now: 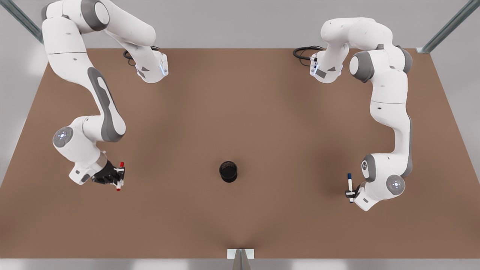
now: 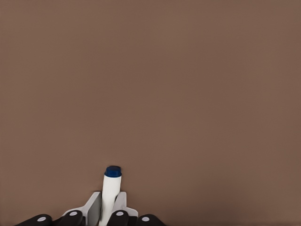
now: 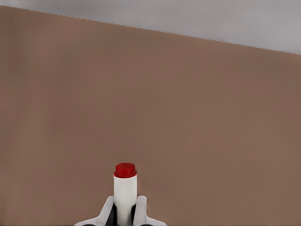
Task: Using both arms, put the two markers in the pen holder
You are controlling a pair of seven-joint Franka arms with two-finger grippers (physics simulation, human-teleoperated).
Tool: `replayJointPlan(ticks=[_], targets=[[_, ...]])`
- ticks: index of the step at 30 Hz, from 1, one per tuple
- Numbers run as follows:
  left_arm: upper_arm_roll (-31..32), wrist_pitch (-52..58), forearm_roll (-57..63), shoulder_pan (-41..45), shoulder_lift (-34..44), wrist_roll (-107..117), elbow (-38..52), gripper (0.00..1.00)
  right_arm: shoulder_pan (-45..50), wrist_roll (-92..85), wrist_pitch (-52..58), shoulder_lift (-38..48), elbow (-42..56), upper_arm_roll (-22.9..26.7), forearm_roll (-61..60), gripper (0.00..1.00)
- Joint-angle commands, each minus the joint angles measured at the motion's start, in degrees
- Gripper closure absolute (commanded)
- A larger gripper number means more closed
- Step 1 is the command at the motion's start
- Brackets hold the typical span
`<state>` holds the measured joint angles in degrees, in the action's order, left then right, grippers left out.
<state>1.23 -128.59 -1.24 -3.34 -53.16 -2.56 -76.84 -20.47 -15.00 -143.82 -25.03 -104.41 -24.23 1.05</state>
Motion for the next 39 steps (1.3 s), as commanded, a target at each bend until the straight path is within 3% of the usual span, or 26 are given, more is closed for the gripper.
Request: replayJointPlan(ticks=[1, 5, 8, 15, 19, 26, 32, 39], targets=[[0.00, 0.01, 0.01, 0.00, 0.07, -0.08, 0.03, 0.67, -0.10, 3.58, 5.40, 0.16, 1.93, -4.15, 0.70, 0.79], [0.00, 0.01, 0.01, 0.00, 0.16, 0.10, 0.12, 0.72, 0.17, 3.58, 0.84, -4.67, 8.95, -14.43, 0.70, 0.79], [0.00, 0.18, 0.01, 0.00, 0.33, 0.19, 0.47, 0.79, 1.57, 3.31, -14.81, -14.87, 11.24, -22.35, 0.97, 0.79], [0.26, 1.06, 0.10, 0.09, 4.20, -1.22, 0.47, 0.79, 16.78, -1.78, -28.62, -29.11, 26.71, -22.35, 1.23, 0.79], [0.70, 5.63, -0.08, -0.35, 8.68, -5.96, 0.47, 0.79, 21.17, -2.05, -32.75, -31.48, 30.84, -22.26, 1.23, 0.79], [4.13, 15.12, -0.69, -0.35, 14.75, -7.37, 0.64, 0.79, 21.88, -1.78, -53.49, -31.13, 16.08, -22.35, 1.49, 0.79], [5.36, 16.00, -0.87, -0.53, 14.92, -7.37, 0.64, 0.79, 13.44, -1.52, -54.19, -31.13, 7.91, -25.95, 10.27, 0.79], [5.27, 16.00, -0.87, -0.53, 14.84, -7.37, 0.56, 0.79, 14.05, -1.26, -55.69, -31.57, 6.67, -25.25, 12.92, 0.79]])
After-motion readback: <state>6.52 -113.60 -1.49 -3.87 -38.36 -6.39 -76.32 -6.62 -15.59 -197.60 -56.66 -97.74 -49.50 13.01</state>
